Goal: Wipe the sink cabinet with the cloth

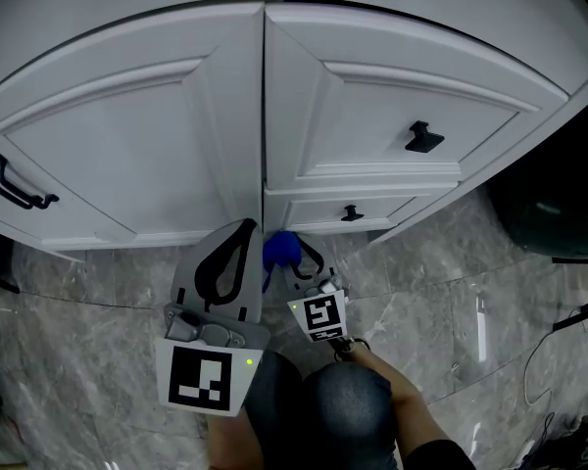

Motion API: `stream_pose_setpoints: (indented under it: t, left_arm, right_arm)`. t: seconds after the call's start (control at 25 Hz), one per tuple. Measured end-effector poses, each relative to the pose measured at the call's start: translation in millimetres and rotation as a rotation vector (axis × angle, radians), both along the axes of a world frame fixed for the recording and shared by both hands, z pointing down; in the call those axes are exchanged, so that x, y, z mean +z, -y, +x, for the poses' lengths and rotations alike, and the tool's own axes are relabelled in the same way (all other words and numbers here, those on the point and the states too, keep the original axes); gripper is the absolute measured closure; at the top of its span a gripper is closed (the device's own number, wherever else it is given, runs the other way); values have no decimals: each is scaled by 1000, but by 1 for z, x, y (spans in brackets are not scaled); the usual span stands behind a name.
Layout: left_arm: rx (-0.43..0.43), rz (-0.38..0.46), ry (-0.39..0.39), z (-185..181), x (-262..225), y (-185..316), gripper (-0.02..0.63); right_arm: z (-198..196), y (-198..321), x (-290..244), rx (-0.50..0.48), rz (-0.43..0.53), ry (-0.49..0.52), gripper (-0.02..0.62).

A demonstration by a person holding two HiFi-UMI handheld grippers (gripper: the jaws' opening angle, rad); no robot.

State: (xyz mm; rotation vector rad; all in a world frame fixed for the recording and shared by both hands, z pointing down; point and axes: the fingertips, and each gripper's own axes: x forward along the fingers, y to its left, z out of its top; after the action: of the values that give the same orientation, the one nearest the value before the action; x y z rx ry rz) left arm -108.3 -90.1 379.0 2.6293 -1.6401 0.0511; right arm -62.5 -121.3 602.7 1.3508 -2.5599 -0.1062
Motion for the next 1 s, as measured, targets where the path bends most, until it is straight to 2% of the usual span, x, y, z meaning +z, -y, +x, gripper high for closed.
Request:
stream_pose_setpoints:
  t: [1.0]
  left_arm:
    - [8, 2, 5, 7, 0, 0, 606]
  right_arm:
    - [33, 4, 2, 69, -5, -12, 480]
